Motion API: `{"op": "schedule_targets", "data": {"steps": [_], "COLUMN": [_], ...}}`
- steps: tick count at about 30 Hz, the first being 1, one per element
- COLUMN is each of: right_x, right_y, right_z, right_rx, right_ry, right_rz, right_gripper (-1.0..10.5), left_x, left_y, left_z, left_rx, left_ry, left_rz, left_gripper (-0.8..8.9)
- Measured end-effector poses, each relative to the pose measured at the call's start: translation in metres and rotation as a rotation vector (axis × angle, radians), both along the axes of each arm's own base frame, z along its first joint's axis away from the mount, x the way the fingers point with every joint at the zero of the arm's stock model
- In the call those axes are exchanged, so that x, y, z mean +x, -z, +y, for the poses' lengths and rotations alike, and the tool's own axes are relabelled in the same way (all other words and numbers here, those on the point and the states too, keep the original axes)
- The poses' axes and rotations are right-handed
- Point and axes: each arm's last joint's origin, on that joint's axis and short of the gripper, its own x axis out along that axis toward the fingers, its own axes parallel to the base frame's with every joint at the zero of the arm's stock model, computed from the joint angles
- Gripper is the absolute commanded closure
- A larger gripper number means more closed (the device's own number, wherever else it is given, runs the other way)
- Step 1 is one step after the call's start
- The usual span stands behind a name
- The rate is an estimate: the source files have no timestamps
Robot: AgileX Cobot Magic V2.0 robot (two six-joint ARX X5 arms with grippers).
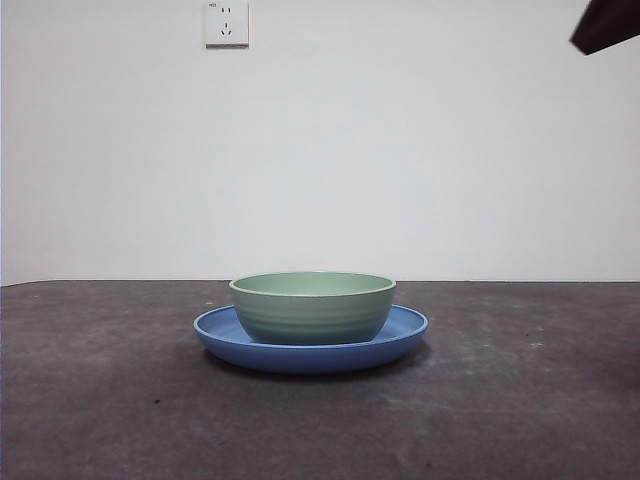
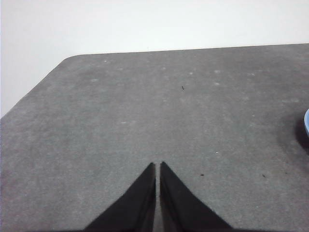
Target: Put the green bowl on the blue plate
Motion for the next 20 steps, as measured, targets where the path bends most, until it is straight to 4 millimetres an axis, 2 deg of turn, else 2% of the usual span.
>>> {"op": "schedule_targets", "data": {"steps": [4,8,15,20], "right_x": [0.000,-0.004,-0.012,-0.012], "right_y": [-0.005,0.011,0.064,0.105], "right_z": [-0.022,-0.044,-0.064,-0.067], "right_rx": [0.014,0.046,0.056,0.030], "right_ry": [0.178,0.351,0.541,0.612], "right_rz": [-0.174,-0.337,-0.567,-0.558], "right_gripper": [9.3,9.3,9.3,9.3], "left_x": [0.000,0.000,0.000,0.000], "left_y": [0.000,0.000,0.000,0.000], "left_z": [0.000,0.000,0.000,0.000], "left_rx": [0.000,0.000,0.000,0.000], "left_ry": [0.000,0.000,0.000,0.000], "left_rz": [0.000,0.000,0.000,0.000], "left_gripper": [7.98,7.98,7.98,7.99]}}
